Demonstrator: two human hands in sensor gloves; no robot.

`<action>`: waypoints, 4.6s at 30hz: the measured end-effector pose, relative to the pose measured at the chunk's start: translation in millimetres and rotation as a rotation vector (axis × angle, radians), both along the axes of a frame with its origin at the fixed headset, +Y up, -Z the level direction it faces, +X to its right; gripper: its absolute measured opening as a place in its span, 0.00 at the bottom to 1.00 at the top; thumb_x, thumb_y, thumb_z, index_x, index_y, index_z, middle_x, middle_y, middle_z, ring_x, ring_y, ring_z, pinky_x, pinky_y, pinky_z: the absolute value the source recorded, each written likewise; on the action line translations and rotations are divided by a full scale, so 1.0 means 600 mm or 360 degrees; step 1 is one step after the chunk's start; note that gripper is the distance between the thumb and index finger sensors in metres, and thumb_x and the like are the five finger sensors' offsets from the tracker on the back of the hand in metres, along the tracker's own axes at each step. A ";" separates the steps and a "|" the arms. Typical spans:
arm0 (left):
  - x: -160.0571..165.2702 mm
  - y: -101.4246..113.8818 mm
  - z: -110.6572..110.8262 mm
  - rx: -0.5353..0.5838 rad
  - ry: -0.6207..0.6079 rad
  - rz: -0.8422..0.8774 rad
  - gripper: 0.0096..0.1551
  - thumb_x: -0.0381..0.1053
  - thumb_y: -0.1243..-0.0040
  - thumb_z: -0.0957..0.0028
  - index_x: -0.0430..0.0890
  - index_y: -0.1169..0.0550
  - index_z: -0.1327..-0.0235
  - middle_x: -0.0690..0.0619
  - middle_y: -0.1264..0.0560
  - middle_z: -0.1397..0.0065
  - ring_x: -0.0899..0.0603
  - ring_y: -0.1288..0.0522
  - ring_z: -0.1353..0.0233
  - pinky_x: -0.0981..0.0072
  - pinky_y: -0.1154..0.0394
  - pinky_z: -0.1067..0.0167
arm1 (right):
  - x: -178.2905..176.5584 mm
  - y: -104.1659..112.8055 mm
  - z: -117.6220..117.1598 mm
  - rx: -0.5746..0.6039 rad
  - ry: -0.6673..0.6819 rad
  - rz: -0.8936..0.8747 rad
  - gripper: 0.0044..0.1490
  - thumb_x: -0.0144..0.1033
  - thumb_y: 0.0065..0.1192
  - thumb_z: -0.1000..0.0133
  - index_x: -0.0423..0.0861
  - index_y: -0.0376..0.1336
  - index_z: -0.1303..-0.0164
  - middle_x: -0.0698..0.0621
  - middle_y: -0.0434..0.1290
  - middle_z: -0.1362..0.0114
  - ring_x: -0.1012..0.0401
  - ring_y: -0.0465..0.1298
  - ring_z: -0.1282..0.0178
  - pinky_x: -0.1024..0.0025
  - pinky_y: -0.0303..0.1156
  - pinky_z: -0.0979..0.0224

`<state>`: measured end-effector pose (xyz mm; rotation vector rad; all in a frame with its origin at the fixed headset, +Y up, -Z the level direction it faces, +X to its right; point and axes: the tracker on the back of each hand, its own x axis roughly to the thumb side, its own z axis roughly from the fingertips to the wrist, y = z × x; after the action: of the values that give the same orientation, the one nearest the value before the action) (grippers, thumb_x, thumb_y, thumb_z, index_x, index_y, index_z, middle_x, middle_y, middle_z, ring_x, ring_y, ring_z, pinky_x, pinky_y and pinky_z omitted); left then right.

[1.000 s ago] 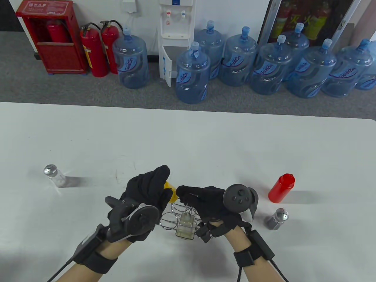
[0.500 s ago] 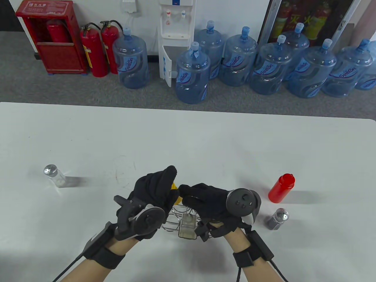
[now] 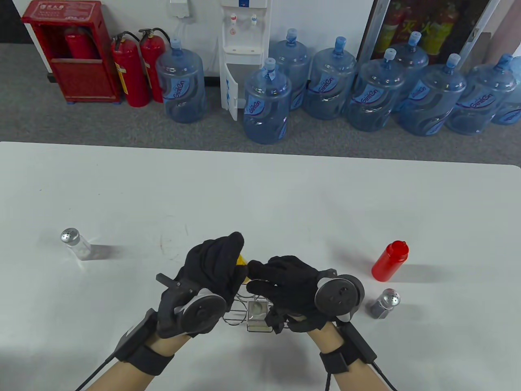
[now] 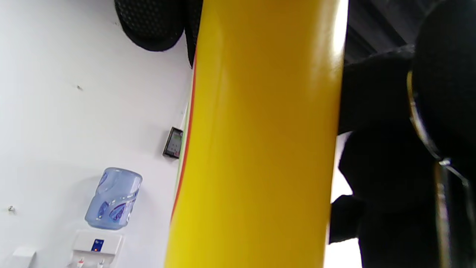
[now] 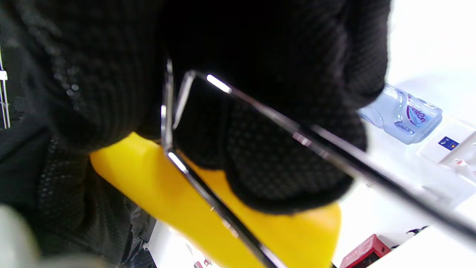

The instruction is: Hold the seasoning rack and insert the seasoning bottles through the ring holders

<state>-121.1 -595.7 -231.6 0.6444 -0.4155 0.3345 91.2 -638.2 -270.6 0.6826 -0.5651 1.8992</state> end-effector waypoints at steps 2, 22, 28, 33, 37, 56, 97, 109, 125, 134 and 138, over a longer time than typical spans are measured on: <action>0.004 -0.001 -0.004 -0.0075 -0.0043 -0.0033 0.38 0.64 0.67 0.53 0.63 0.61 0.31 0.70 0.43 0.29 0.52 0.24 0.29 0.52 0.30 0.31 | -0.002 0.002 0.002 0.0013 0.0010 -0.0008 0.27 0.53 0.82 0.66 0.50 0.84 0.62 0.53 0.89 0.63 0.60 0.92 0.73 0.56 0.82 0.42; 0.010 -0.056 -0.044 -0.0646 -0.0384 -0.0106 0.37 0.63 0.75 0.53 0.63 0.63 0.30 0.72 0.41 0.25 0.53 0.28 0.21 0.50 0.34 0.23 | 0.006 -0.014 -0.010 -0.0083 0.0023 -0.0105 0.27 0.52 0.80 0.64 0.50 0.84 0.61 0.51 0.89 0.63 0.58 0.92 0.72 0.56 0.81 0.43; 0.002 -0.107 -0.069 -0.1041 -0.0559 -0.0050 0.38 0.63 0.69 0.52 0.66 0.64 0.30 0.70 0.51 0.19 0.48 0.54 0.10 0.39 0.57 0.18 | 0.008 -0.008 -0.008 -0.0067 0.0009 -0.0088 0.27 0.52 0.80 0.64 0.51 0.85 0.60 0.51 0.89 0.63 0.58 0.92 0.72 0.56 0.81 0.43; -0.026 -0.103 -0.060 -0.0928 -0.0543 -0.0020 0.40 0.65 0.68 0.51 0.68 0.66 0.31 0.68 0.61 0.18 0.48 0.65 0.10 0.38 0.65 0.18 | 0.010 -0.013 -0.011 -0.0071 0.0008 -0.0069 0.27 0.52 0.80 0.64 0.51 0.85 0.60 0.51 0.89 0.62 0.58 0.92 0.72 0.56 0.81 0.43; -0.088 -0.089 -0.059 -0.0825 -0.0390 0.0034 0.44 0.70 0.64 0.53 0.67 0.67 0.31 0.67 0.62 0.18 0.48 0.67 0.10 0.38 0.67 0.19 | 0.014 -0.015 -0.013 -0.0070 -0.0011 -0.0062 0.27 0.53 0.80 0.64 0.51 0.85 0.60 0.51 0.89 0.62 0.59 0.92 0.72 0.56 0.81 0.43; -0.499 -0.191 -0.142 -0.1065 0.1297 0.0155 0.45 0.70 0.58 0.52 0.74 0.69 0.35 0.65 0.73 0.22 0.43 0.74 0.14 0.35 0.73 0.24 | 0.010 -0.013 -0.014 -0.0061 -0.0007 -0.0009 0.27 0.53 0.81 0.65 0.51 0.86 0.61 0.52 0.90 0.63 0.59 0.92 0.72 0.57 0.81 0.43; -0.011 -0.161 0.019 -0.0145 -0.0040 -0.0428 0.41 0.74 0.52 0.57 0.64 0.45 0.30 0.70 0.30 0.33 0.49 0.29 0.22 0.48 0.36 0.23 | 0.033 -0.014 -0.027 -0.0130 -0.0109 -0.0087 0.27 0.53 0.81 0.64 0.51 0.86 0.61 0.52 0.90 0.63 0.59 0.92 0.72 0.56 0.82 0.43; -0.017 -0.154 0.024 -0.0055 0.0004 -0.0539 0.41 0.76 0.51 0.58 0.66 0.43 0.31 0.68 0.36 0.28 0.47 0.38 0.17 0.46 0.42 0.21 | 0.025 -0.012 -0.022 -0.0127 -0.0093 -0.0087 0.27 0.53 0.81 0.64 0.51 0.86 0.61 0.52 0.90 0.63 0.59 0.92 0.72 0.56 0.82 0.43; -0.053 -0.094 0.032 -0.0232 -0.0078 -0.0017 0.39 0.75 0.50 0.58 0.59 0.40 0.37 0.61 0.51 0.20 0.42 0.53 0.13 0.41 0.53 0.19 | -0.065 0.016 0.047 0.0102 0.0030 0.0029 0.28 0.52 0.82 0.64 0.50 0.83 0.58 0.51 0.91 0.63 0.58 0.93 0.73 0.56 0.82 0.44; -0.055 -0.080 0.059 -0.0049 -0.0053 0.0056 0.31 0.70 0.39 0.57 0.52 0.25 0.48 0.63 0.44 0.22 0.43 0.47 0.14 0.43 0.47 0.21 | -0.079 0.025 0.067 0.0219 -0.0064 0.0111 0.27 0.54 0.81 0.64 0.52 0.84 0.60 0.56 0.78 0.49 0.60 0.80 0.57 0.56 0.76 0.37; -0.058 -0.091 0.042 -0.0278 -0.0260 0.0223 0.26 0.64 0.47 0.53 0.53 0.28 0.46 0.64 0.51 0.21 0.44 0.55 0.13 0.43 0.53 0.19 | -0.074 0.019 0.059 0.0146 -0.0050 0.0058 0.26 0.54 0.81 0.64 0.54 0.84 0.60 0.56 0.77 0.43 0.58 0.78 0.48 0.54 0.71 0.31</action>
<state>-156.2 -650.2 -206.3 0.4779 -0.4920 0.5531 46.6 -626.7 -235.0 0.7275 -0.6671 1.9304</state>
